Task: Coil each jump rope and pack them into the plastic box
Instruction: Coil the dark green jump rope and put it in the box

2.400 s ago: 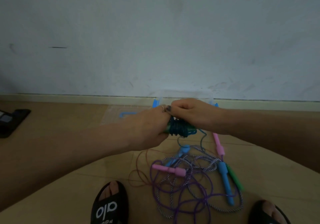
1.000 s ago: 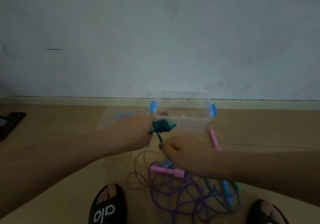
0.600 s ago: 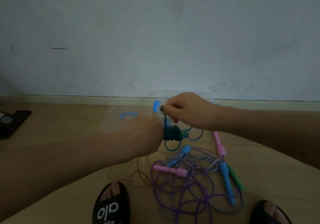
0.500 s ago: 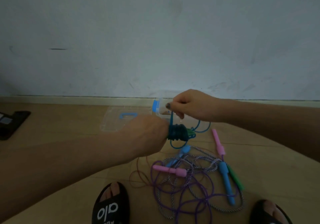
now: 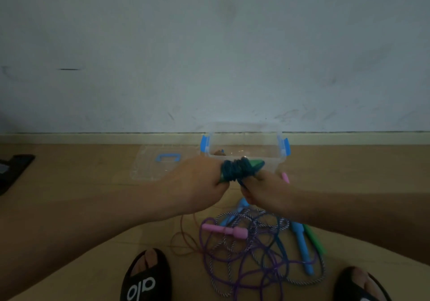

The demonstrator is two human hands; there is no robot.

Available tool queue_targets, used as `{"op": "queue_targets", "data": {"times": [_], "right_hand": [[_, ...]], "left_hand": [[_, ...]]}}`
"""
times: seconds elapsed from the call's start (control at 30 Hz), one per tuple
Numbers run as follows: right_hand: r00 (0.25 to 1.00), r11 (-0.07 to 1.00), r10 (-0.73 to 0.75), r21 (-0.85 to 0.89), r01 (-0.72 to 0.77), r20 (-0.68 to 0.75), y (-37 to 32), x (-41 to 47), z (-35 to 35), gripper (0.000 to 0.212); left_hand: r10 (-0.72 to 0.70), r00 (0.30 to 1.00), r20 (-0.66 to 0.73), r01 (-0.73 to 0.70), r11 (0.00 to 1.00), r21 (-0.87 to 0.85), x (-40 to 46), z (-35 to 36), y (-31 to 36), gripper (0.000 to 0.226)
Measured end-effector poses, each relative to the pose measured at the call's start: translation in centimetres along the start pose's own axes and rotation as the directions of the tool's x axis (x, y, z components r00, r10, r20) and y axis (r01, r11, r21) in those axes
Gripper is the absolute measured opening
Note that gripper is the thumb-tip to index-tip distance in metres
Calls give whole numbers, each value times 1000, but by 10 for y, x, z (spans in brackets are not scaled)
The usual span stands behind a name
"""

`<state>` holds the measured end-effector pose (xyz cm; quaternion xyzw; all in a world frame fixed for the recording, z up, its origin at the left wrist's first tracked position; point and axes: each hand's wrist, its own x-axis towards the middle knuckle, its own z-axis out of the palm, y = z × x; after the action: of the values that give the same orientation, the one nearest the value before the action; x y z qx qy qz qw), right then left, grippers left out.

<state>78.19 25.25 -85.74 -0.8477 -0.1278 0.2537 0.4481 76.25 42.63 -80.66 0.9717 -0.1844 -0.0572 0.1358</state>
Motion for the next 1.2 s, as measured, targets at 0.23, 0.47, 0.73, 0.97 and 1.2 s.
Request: {"op": "queue_targets", "data": {"times": [0.23,0.47,0.73,0.97,1.2], "right_hand": [[982,890,-187,-421,176,15,-31,-26,10,37],[911,659,-374,-642,392,172,-64,-15,-12,44],[910,665,-402,-652,364,99,-58,26,-47,55],[978,925,-206,-321,203,25,-18,39,-37,52],[988,990,-87,-123,71,-127,0,5,-10,44]], "left_hand": [[-253,960,119,263,961,-83,10,12,-16,29],[-141,980,138,98,955,281,-6,16,-24,17],[37,995,94,-73,908,413,-8,2,1,22],[203,979,-26,-192,954,229,-9,-10,14,18],[-33,998,-55,26,990,-139,0,-4,9,25]]}}
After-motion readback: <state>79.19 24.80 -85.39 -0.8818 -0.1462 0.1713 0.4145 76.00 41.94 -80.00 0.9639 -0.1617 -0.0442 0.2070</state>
